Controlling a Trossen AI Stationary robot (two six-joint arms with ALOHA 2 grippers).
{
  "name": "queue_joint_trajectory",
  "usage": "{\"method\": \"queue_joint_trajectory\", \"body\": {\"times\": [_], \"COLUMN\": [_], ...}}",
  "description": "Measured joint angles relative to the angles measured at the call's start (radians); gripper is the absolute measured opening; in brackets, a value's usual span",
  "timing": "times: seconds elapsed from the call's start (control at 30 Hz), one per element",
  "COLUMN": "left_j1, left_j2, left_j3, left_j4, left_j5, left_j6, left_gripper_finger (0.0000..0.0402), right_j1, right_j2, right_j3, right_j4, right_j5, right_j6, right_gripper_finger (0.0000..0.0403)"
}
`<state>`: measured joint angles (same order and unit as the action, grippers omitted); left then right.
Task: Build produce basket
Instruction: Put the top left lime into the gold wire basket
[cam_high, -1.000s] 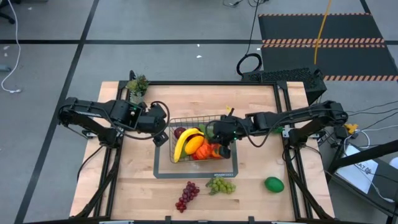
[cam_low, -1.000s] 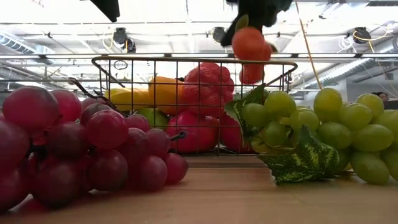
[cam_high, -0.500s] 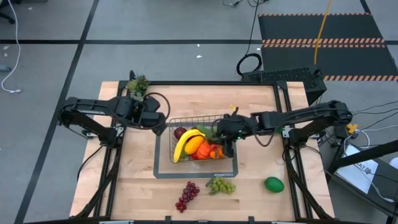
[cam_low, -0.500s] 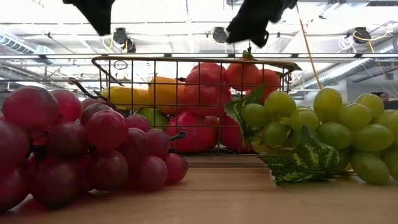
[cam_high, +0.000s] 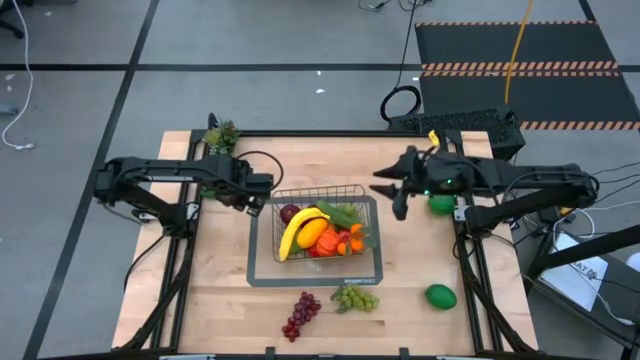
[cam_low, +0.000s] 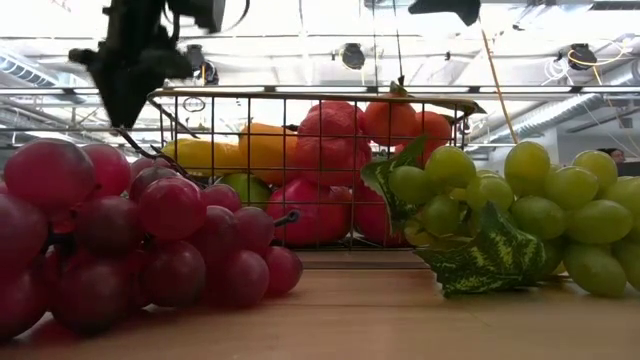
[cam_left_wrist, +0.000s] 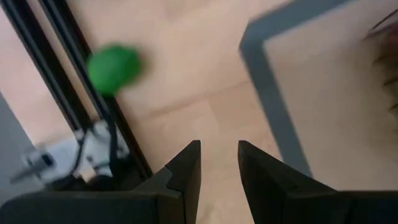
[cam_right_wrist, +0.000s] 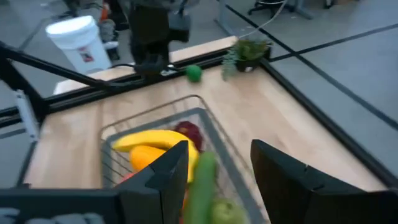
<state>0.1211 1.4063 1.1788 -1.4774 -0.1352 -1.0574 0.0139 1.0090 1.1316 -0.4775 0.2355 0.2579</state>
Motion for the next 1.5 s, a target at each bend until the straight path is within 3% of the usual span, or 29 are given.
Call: {"method": "queue_joint_trajectory", "body": {"times": [0.1,0.23,0.33,0.53,0.7,0.97,1.13,1.5], "left_j1": [0.043,0.105,0.158,0.29,0.392,0.477,0.534,0.634], "left_j2": [0.0,0.0,0.0,0.0,0.0,0.0,0.024,0.219], "left_j3": [-0.063,-0.115,-0.133,-0.21,-0.297,-0.376,-0.377,-0.378], "left_j4": [-0.004,-0.009,-0.008,0.009,0.103,0.235,0.254,0.276], "left_j5": [0.064,0.065,0.01,-0.118,-0.148,-0.184,-0.125,-0.072], "left_j6": [0.005,0.072,0.17,0.396,0.563,0.744,0.798,0.846], "left_gripper_finger": [0.011,0.0133,0.0175,0.0271,0.0315,0.0326,0.0326,0.0326], "right_j1": [-0.04,-0.095,-0.14,-0.237,-0.293,-0.328,-0.327,-0.306], "right_j2": [-0.028,-0.038,-0.032,-0.001,0.018,0.022,0.022,0.022], "right_j3": [0.0,0.0,0.0,0.0,0.0,0.0,0.0,0.0], "right_j4": [-0.039,-0.051,-0.051,-0.052,-0.051,-0.051,-0.05,0.098], "right_j5": [-0.001,-0.003,-0.038,-0.214,-0.31,-0.397,-0.397,-0.394], "right_j6": [-0.041,-0.107,-0.158,-0.251,-0.332,-0.324,-0.255,0.008], "right_gripper_finger": [0.0168,0.0167,0.0167,0.0167,0.0167,0.0167,0.0167,0.0167]}}
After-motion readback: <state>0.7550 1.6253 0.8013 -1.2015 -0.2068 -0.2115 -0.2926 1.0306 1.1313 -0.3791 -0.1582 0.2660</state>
